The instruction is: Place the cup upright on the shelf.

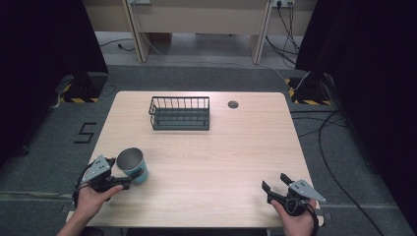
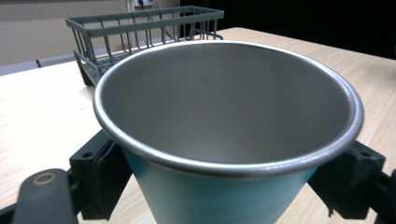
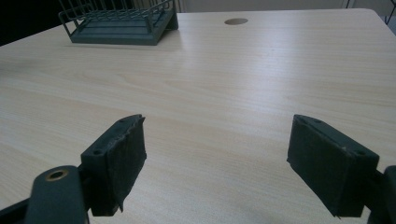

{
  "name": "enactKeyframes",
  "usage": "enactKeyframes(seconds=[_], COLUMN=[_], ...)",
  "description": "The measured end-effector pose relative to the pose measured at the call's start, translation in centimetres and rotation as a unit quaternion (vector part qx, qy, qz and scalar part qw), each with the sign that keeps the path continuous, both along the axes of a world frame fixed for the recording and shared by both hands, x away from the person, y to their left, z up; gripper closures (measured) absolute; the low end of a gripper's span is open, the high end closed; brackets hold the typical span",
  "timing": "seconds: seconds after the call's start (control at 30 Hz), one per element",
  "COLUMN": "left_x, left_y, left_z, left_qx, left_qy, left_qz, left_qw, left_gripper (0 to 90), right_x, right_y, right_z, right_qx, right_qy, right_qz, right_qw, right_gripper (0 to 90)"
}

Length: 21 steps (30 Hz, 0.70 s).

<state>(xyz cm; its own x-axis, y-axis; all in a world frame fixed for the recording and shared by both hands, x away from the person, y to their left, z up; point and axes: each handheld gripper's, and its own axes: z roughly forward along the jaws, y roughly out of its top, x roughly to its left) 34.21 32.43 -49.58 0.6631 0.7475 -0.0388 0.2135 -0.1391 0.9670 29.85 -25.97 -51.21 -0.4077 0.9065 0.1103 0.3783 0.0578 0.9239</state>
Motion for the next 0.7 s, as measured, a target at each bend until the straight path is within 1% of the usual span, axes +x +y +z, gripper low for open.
enactKeyframes(seconds=[0.23,0.3,0.43,0.6,0.63,0.7], left_x=[0.4,0.7,1.0,1.4,1.5,1.7], left_y=[0.0,-0.1,-0.4,-0.6,-0.7,-0.8], left_z=[0.9,1.4,2.0,2.4,2.5,2.7], left_qx=[-0.005,-0.003,-0.005,-0.005,-0.005,-0.005], left_qy=[-0.012,-0.019,-0.025,-0.029,-0.031,-0.033], left_qz=[0.006,0.006,0.005,0.005,0.005,0.006], left_qw=[0.9999,0.9998,0.9997,0.9995,0.9995,0.9994], left_gripper=[15.1,15.2,15.2,15.2,15.2,15.2], right_x=[0.0,0.0,0.0,0.0,0.0,0.0], right_y=[0.0,0.0,-0.1,-0.1,0.0,-0.1], right_z=[0.0,0.0,0.0,0.0,0.0,0.0], right_qx=[0.003,0.002,0.005,0.005,0.008,0.005], right_qy=[0.002,0.0,0.003,0.002,0.005,0.003], right_qz=[0.0,0.0,0.0,0.0,-0.001,0.0], right_qw=[1.0,1.0,1.0,1.0,1.0,1.0], right_gripper=[20.0,20.0,20.0,20.0,20.1,20.1])
